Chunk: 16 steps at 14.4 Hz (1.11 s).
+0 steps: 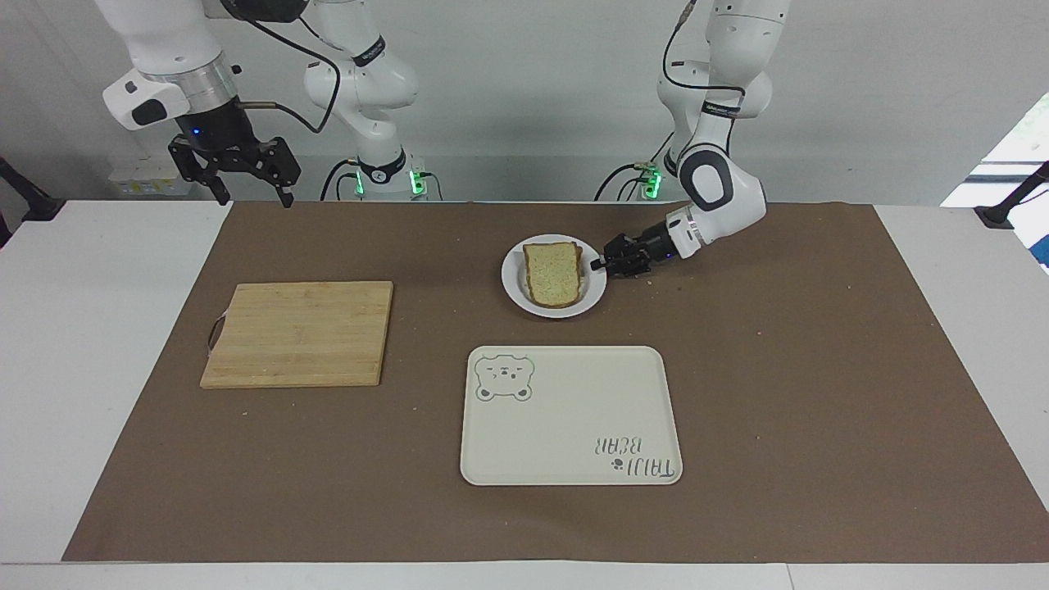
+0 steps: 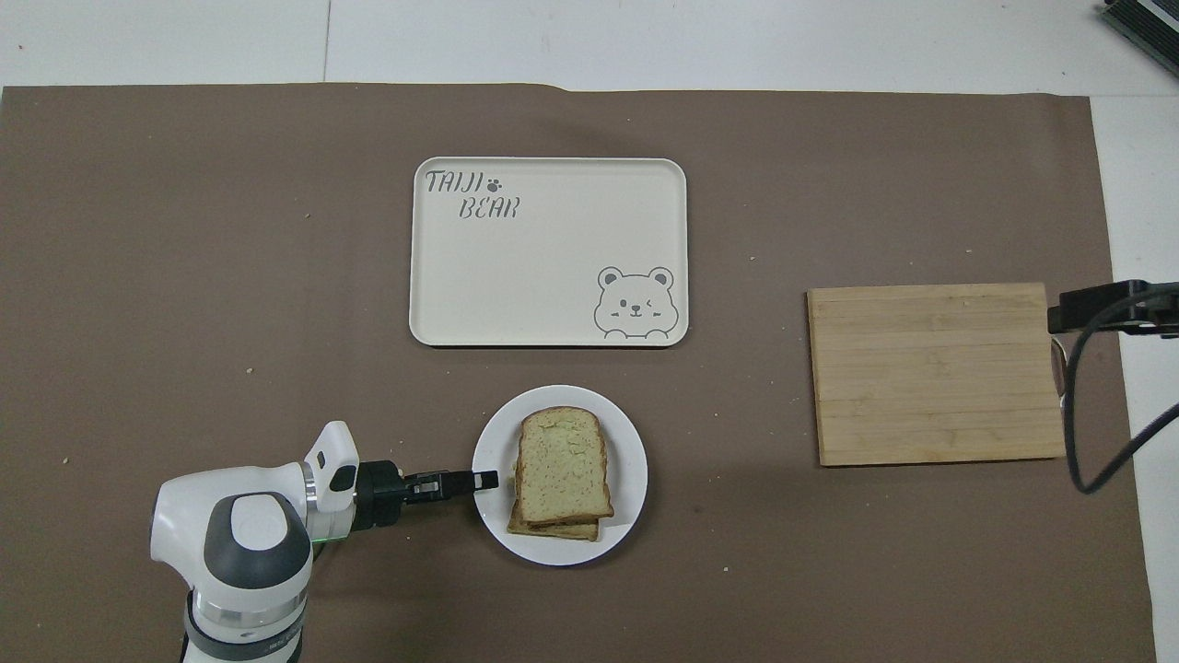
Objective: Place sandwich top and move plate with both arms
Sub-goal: 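Push the white plate with the left gripper onto the bear tray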
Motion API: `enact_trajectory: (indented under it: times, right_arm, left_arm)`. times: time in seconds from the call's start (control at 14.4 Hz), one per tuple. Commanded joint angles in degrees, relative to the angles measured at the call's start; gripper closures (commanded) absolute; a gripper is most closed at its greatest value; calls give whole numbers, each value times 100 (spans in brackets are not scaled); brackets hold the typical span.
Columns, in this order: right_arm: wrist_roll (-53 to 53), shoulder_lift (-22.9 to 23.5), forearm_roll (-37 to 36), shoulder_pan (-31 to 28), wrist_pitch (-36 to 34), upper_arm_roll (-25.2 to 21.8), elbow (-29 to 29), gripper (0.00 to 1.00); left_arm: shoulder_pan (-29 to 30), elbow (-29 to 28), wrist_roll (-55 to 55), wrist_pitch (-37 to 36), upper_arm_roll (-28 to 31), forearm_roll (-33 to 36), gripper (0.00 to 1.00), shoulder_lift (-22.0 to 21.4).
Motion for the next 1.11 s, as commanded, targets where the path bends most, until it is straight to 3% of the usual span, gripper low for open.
enact_trajectory:
  times: [0.0, 0.55, 0.76, 1.04]
  right_arm:
    - [-176, -98, 127, -24, 118, -45, -137, 0]
    - [-168, -98, 118, -33, 162, -63, -137, 0]
    - [-176, -98, 109, -33, 171, -63, -137, 0]
    - [-168, -98, 109, -33, 171, -71, -137, 0]
  left_arm:
    - [-126, -99, 122, 115, 66, -145, 100, -12]
    - [-12, 181, -124, 395, 75, -145, 100, -64]
    - [15, 857, -772, 501, 92, -127, 100, 58]
    - [269, 1885, -1028, 598, 101, -58, 100, 690]
